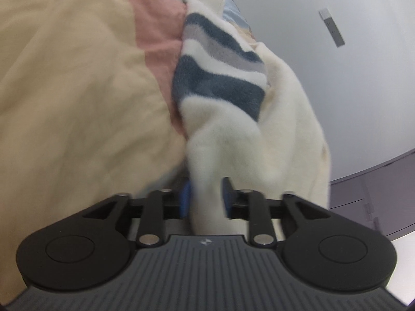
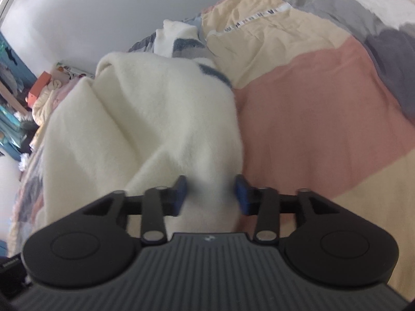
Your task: Fold large clothes
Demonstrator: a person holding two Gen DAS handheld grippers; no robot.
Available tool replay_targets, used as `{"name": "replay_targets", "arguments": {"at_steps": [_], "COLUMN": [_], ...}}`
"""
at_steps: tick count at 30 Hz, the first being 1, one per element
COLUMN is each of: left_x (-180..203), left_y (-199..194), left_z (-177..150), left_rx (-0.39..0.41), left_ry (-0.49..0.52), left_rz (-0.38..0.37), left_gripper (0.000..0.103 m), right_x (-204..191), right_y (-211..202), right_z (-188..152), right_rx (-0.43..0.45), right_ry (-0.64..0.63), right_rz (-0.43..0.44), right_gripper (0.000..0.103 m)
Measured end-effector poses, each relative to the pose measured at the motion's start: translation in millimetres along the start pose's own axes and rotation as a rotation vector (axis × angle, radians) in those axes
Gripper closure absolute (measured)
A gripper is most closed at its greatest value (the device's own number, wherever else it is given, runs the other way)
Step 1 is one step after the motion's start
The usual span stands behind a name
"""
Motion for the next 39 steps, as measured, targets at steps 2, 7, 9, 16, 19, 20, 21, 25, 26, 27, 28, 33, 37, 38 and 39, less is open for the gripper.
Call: {"name": "replay_targets", "arguments": {"at_steps": [2,7,9,16,19,20,21,25,26,27,28,33,37,38,39], "left_x": [-2.2,3.5,9.7,6.8,8.9,10.5,11.5,16.2,18.6,22.6,27.0,51.4,81.2,86.5,92.2], "left_y": [-7.0,-12.8,-7.5,21.0,30.4,33.7,36.2,37.9,33.7,28.8,22.5,-26.8,-64.4,-74.7,-84.2], "left_z": [-10.1,-44.1,-53.0,-57.9,-52.4,-50.5,-48.8,-41.4,-40.7,-39.7,-38.8,-40.3,-51.5,-54.1,-55.4], "left_rx": [-0.023,-0.107,-0.128,-0.155,-0.152,-0.147,-0.145,-0.127,-0.117,-0.105,-0.091,-0.008,0.038,0.045,0.047], "left_ry": [-0.020,0.000,0.041,0.041,0.036,0.045,0.054,0.073,0.076,0.083,0.090,0.120,0.195,0.204,0.205], "left_rz": [-0.017,-0.050,-0.049,-0.015,-0.025,-0.025,-0.022,-0.040,-0.063,-0.088,-0.114,-0.327,-0.396,-0.415,-0.443], "left_gripper": [0.053,0.045,0.044,0.045,0.046,0.050,0.063,0.088,0.090,0.091,0.091,0.092,0.092,0.092,0.092], "right_x": [-3.0,-15.9,-19.5,-27.2,-32.7,-35.3,-36.7,-27.1,-26.8,-27.7,-29.6,-37.0,-34.8,-34.1,-34.8], "right_y": [-9.4,-24.2,-22.6,-3.5,1.3,3.5,6.6,14.3,13.6,10.7,6.1,-34.6,-70.8,-79.3,-88.4], "right_z": [-8.5,-31.1,-36.5,-40.6,-38.7,-37.0,-33.8,-17.5,-15.8,-14.3,-12.4,1.0,13.4,20.0,26.1], "right_rx": [-0.004,-0.046,-0.068,-0.125,-0.118,-0.115,-0.114,-0.075,-0.064,-0.046,-0.020,0.153,0.275,0.303,0.327], "right_ry": [0.033,0.056,0.068,0.075,0.023,-0.001,-0.024,-0.008,0.000,-0.002,-0.012,-0.069,-0.094,-0.088,-0.081], "right_rz": [0.051,0.132,0.164,0.193,0.188,0.182,0.172,0.146,0.154,0.161,0.170,0.228,0.273,0.300,0.325], "right_gripper": [0.036,0.036,0.036,0.037,0.040,0.046,0.055,0.076,0.079,0.083,0.084,0.088,0.089,0.089,0.089]}}
Point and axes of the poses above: each gripper's, at about its wrist camera, not at the fingertips, and y roughly the way its jaws point, x to its right, z to its top, the point moved 4 cm from there along y, roughly the way its jaws point, and after that the axes turned 15 degrees about -y, right-handed, at the moved point
